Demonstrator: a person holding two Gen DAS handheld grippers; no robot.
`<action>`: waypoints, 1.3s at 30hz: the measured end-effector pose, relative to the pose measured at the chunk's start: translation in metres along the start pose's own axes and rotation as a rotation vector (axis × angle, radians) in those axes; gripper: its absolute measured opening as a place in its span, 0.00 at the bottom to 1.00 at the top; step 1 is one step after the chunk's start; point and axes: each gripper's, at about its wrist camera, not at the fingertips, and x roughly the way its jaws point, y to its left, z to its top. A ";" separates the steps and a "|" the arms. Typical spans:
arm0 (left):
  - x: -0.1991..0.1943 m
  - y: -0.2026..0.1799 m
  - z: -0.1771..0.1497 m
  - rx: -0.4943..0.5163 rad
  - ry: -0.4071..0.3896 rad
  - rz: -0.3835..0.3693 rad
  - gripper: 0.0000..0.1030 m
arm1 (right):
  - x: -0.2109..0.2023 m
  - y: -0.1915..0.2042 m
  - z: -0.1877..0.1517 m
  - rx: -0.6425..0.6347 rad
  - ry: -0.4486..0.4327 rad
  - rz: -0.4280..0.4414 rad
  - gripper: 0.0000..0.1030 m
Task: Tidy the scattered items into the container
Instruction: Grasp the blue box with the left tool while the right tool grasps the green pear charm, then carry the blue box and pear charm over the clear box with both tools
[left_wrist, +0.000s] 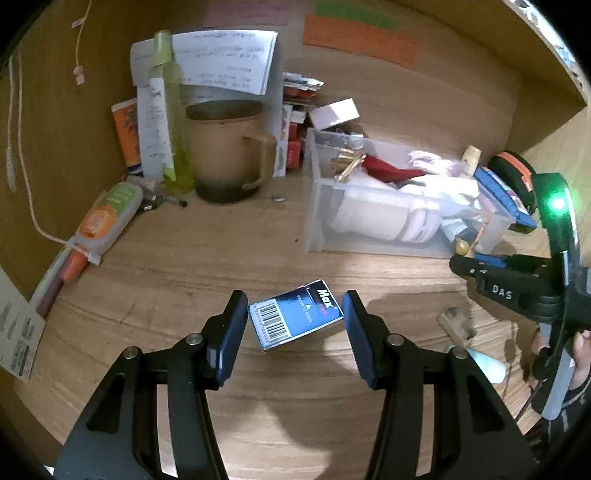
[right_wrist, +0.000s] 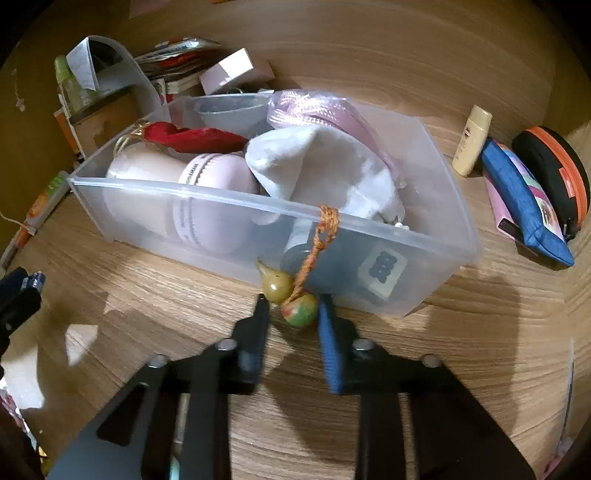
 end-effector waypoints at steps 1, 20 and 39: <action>0.000 -0.001 0.001 -0.001 -0.002 -0.004 0.51 | -0.001 0.001 0.000 -0.002 -0.002 0.000 0.17; 0.003 -0.011 0.032 -0.005 -0.020 -0.113 0.51 | -0.039 -0.021 -0.003 0.027 -0.099 0.040 0.17; 0.010 -0.048 0.082 0.055 -0.099 -0.119 0.51 | -0.058 -0.057 0.003 0.081 -0.143 0.129 0.17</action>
